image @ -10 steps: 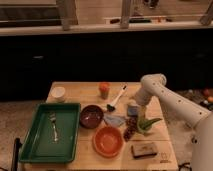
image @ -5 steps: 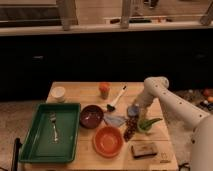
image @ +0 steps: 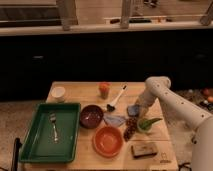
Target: Wipe purple bowl with sponge
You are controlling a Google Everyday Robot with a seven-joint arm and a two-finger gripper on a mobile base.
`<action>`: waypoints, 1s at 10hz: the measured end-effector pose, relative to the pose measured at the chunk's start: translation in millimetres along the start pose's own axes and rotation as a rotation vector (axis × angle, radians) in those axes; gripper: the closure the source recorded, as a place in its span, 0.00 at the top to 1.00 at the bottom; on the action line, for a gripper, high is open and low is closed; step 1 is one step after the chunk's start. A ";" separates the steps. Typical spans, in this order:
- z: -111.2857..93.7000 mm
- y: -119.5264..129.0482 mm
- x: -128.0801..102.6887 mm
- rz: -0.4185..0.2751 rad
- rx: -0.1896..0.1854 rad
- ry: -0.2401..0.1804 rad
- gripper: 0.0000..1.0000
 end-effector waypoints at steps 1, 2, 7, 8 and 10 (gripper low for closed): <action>-2.1 0.2 0.5 -0.008 0.006 0.004 0.00; -13.5 3.9 3.4 -0.019 0.027 0.004 0.00; -95.8 13.7 3.3 -0.092 0.113 0.006 0.00; -107.1 15.1 1.6 -0.120 0.127 0.008 0.00; -115.7 18.4 0.2 -0.161 0.144 0.016 0.00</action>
